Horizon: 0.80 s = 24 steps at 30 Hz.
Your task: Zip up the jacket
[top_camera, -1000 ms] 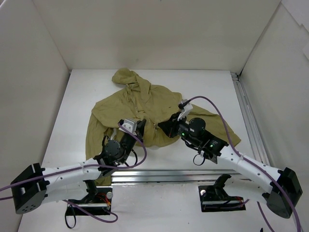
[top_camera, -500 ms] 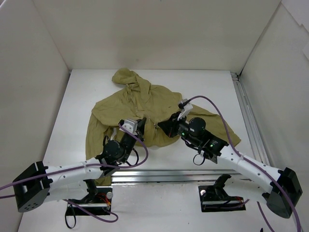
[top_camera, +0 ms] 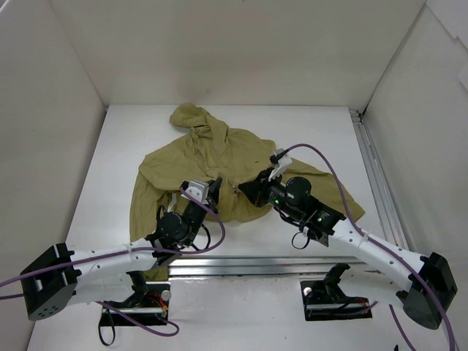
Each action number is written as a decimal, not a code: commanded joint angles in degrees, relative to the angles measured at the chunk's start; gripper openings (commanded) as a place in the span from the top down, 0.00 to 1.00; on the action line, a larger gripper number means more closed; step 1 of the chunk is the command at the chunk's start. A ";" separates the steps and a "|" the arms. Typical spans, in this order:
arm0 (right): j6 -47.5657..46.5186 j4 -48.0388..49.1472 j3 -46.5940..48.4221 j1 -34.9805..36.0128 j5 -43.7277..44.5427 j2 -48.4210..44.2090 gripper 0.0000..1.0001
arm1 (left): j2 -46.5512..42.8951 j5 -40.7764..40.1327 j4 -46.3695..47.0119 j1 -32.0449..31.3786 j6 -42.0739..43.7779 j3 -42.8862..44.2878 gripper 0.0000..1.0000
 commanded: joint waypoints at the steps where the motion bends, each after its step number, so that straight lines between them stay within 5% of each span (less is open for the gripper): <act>1: 0.38 5.82 3.24 0.31 1.18 0.48 1.00 | -0.19 0.40 5.57 0.34 0.56 1.38 1.00; 24: 1.08 6.08 4.73 2.15 3.11 2.24 1.00 | 1.66 0.75 5.22 0.34 0.21 2.52 1.00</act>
